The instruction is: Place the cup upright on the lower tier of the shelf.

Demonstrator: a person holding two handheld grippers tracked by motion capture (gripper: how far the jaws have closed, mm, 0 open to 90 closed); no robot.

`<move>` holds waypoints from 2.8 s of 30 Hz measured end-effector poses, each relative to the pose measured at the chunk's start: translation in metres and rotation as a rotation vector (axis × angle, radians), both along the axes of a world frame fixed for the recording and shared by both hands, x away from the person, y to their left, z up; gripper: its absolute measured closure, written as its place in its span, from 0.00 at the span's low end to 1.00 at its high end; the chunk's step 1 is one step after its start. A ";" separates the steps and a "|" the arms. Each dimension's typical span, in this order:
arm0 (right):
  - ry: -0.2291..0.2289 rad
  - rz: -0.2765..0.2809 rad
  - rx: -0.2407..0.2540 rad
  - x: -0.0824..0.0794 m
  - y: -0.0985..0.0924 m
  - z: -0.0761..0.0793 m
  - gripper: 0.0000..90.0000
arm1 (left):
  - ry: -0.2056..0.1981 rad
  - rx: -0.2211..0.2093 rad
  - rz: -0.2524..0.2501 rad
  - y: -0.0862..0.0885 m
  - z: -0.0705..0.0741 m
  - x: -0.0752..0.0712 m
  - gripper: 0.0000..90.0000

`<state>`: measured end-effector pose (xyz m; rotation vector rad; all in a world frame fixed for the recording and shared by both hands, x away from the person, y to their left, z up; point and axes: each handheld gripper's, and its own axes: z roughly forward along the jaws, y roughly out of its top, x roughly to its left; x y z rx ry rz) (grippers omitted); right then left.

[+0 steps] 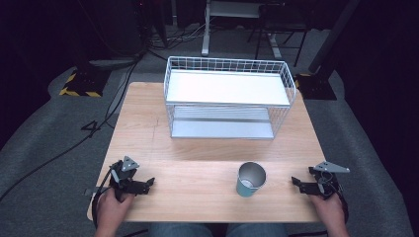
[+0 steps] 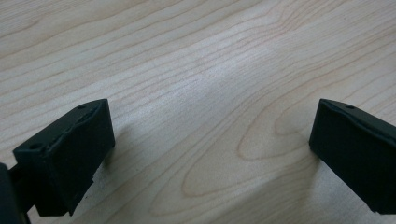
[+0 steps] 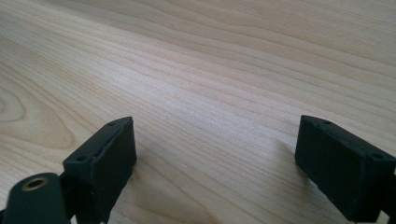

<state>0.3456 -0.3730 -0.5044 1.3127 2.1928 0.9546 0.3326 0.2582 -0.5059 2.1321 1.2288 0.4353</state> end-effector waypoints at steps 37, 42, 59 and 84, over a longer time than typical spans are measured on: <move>-0.128 -0.012 0.148 -0.018 -0.005 0.025 0.17 | -0.001 0.002 -0.002 0.000 0.000 0.002 0.01; -0.147 0.003 0.171 -0.025 -0.006 0.031 0.17 | 0.001 0.002 -0.003 0.000 0.000 0.002 0.01; -0.157 0.082 0.170 -0.040 0.012 0.049 0.17 | -0.001 0.002 -0.002 0.000 0.000 0.002 0.01; -0.119 0.269 0.165 -0.060 0.085 0.042 0.17 | -0.001 0.002 -0.001 0.000 0.000 0.002 0.01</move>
